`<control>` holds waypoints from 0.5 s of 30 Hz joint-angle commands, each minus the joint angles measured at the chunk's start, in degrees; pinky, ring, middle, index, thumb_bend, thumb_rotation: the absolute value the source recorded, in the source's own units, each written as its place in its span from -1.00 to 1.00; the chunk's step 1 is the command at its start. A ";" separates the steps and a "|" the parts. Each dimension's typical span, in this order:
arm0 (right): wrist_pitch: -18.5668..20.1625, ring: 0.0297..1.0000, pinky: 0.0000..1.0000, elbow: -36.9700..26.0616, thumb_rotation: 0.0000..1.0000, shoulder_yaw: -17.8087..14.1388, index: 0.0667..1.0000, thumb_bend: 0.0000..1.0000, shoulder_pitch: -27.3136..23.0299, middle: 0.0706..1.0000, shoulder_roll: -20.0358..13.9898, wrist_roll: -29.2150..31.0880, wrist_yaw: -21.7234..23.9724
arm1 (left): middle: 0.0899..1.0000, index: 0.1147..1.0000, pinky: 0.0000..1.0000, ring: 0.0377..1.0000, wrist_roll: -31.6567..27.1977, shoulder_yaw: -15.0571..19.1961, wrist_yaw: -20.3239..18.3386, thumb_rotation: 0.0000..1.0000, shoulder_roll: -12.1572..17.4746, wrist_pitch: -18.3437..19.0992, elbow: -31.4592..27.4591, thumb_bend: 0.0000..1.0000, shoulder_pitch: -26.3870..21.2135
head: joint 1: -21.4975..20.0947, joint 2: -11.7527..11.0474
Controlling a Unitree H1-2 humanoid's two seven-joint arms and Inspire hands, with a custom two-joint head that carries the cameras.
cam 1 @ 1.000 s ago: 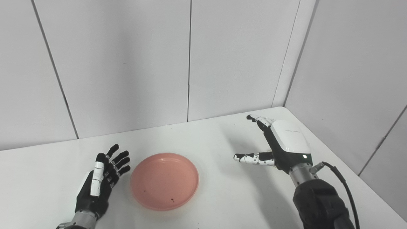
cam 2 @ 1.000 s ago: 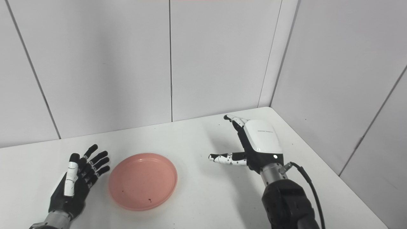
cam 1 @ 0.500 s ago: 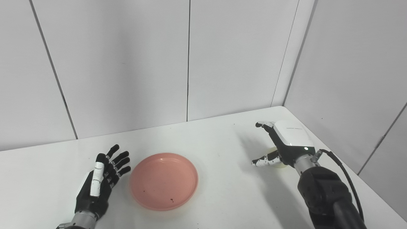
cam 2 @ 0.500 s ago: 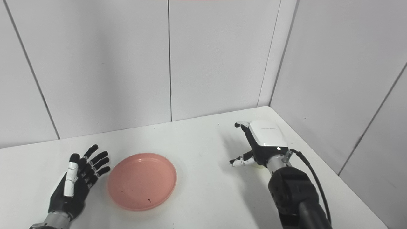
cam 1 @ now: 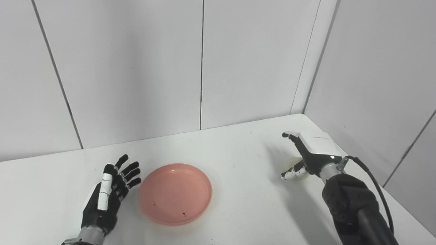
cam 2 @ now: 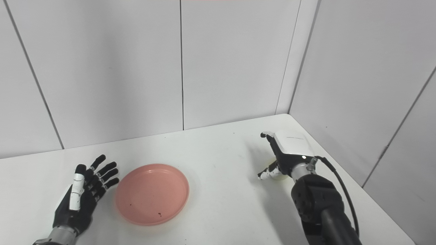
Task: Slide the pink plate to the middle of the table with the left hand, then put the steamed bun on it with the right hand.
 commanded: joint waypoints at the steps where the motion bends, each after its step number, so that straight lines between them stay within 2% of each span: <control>1: 1.29 0.63 0.25 -0.08 -0.61 -0.53 0.65 0.96 -2.30 0.67 -2.70 -0.84 0.50 | 0.65 0.76 0.63 0.71 -0.59 0.04 0.12 0.82 -0.21 0.36 0.26 0.67 -0.06 | 0.16 0.10; 15: 1.55 0.63 0.24 5.21 -0.54 1.03 0.65 0.99 -5.85 0.69 -5.51 0.16 3.36 | 0.62 0.75 0.63 0.69 0.07 -0.40 0.79 0.78 -0.47 0.68 -0.91 0.67 0.58 | 0.57 0.32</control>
